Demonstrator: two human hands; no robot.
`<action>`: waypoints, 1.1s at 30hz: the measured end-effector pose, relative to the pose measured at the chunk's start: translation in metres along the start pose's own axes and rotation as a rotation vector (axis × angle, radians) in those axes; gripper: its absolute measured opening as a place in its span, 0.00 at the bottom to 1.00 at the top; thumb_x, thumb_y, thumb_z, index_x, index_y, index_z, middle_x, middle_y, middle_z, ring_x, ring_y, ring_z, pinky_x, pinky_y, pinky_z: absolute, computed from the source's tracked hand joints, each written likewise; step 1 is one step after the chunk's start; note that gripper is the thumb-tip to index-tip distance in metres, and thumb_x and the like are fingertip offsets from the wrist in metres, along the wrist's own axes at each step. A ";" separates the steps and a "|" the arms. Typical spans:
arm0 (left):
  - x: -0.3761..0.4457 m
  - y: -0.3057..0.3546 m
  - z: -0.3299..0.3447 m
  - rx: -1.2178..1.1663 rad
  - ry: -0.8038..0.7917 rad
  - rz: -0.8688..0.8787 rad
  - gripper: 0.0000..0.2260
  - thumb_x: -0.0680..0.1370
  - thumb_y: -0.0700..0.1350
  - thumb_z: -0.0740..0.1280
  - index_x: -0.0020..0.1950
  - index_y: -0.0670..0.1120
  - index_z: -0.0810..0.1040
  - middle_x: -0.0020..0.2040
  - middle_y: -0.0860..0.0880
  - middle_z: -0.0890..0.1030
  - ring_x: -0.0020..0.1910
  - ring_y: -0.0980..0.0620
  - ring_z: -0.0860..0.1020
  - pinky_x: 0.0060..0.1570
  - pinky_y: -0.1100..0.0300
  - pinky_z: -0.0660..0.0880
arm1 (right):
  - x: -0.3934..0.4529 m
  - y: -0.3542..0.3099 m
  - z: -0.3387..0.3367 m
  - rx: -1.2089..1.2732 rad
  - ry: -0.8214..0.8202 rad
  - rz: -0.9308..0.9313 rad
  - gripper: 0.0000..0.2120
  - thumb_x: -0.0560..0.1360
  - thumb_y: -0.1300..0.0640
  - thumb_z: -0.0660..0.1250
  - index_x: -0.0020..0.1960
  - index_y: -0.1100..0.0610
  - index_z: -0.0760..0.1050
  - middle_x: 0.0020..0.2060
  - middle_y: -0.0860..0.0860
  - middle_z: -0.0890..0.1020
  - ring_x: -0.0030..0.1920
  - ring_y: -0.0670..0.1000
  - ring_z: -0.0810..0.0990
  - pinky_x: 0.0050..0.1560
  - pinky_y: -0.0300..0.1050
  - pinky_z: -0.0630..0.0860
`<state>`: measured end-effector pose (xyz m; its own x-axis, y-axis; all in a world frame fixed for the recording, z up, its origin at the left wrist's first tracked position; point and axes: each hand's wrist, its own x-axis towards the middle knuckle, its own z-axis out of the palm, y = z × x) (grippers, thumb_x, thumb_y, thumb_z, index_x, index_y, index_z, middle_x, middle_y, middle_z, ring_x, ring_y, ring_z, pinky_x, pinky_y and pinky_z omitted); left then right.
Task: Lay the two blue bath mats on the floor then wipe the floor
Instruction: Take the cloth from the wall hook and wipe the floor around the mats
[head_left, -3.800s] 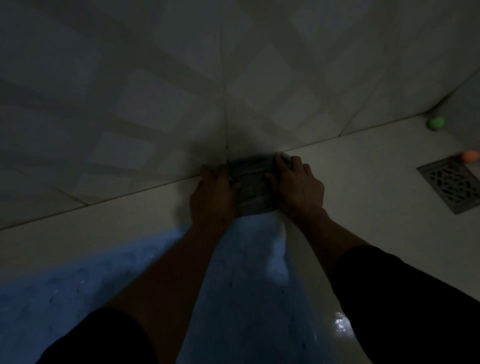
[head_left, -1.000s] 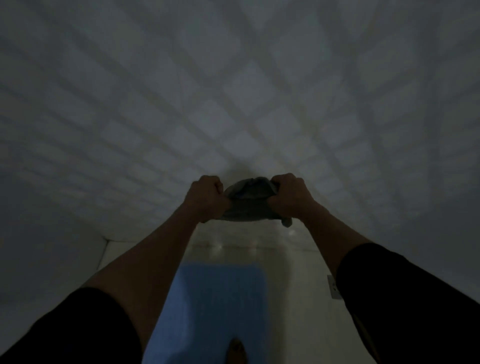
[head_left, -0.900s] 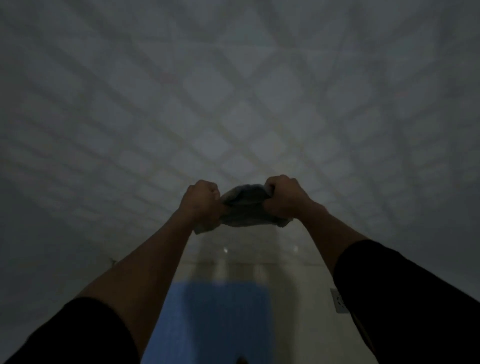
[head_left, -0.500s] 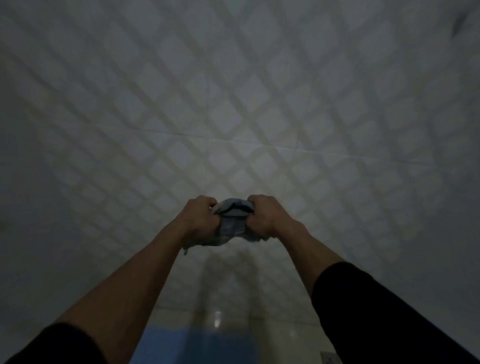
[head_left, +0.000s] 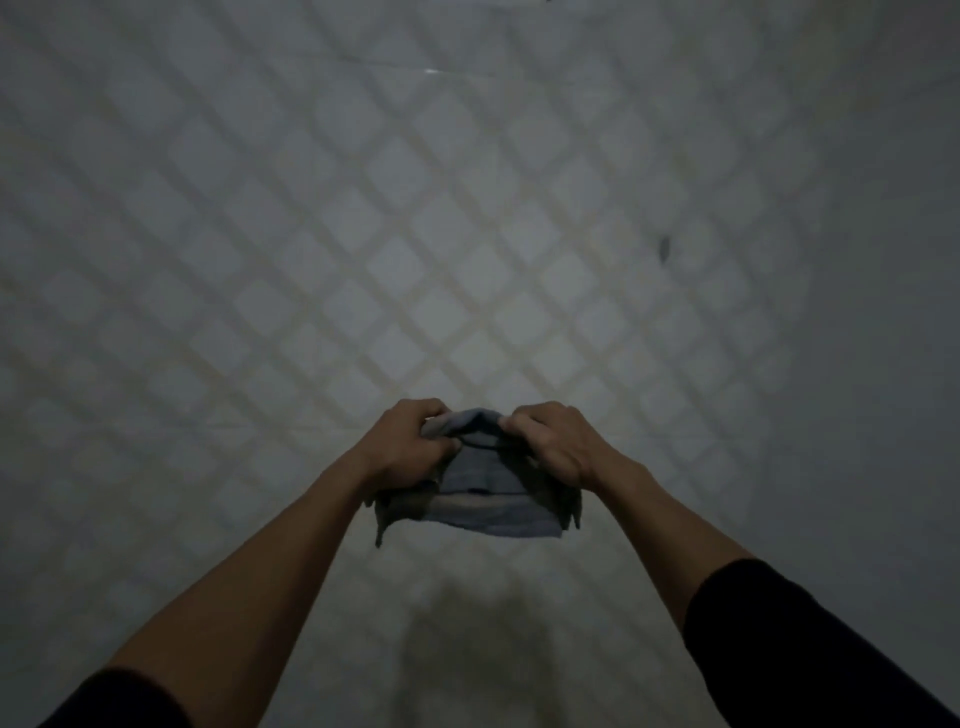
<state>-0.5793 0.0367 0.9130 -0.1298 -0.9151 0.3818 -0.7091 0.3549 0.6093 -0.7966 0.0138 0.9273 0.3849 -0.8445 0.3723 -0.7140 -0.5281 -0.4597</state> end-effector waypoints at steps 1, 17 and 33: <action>0.013 0.012 0.007 -0.032 0.011 0.008 0.02 0.74 0.48 0.71 0.43 0.52 0.80 0.42 0.50 0.82 0.43 0.49 0.81 0.42 0.52 0.80 | 0.003 0.012 -0.014 -0.004 0.025 0.015 0.20 0.74 0.40 0.54 0.32 0.52 0.72 0.33 0.49 0.78 0.35 0.51 0.76 0.34 0.47 0.68; 0.232 0.168 0.135 0.003 0.223 0.206 0.09 0.76 0.54 0.71 0.52 0.52 0.86 0.46 0.52 0.86 0.44 0.57 0.83 0.45 0.58 0.81 | 0.091 0.229 -0.206 -0.179 0.294 -0.151 0.08 0.76 0.49 0.65 0.55 0.46 0.75 0.47 0.48 0.82 0.46 0.51 0.80 0.45 0.49 0.79; 0.368 0.229 0.142 0.236 0.632 0.310 0.09 0.79 0.52 0.66 0.56 0.58 0.82 0.48 0.50 0.75 0.43 0.44 0.77 0.42 0.50 0.79 | 0.192 0.256 -0.272 -0.589 0.659 -0.224 0.15 0.75 0.56 0.66 0.60 0.47 0.77 0.55 0.50 0.76 0.46 0.57 0.78 0.36 0.46 0.75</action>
<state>-0.8878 -0.2461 1.0941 0.0254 -0.4695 0.8826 -0.8440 0.4631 0.2706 -1.0645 -0.2591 1.1007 0.2674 -0.4105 0.8718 -0.9158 -0.3896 0.0975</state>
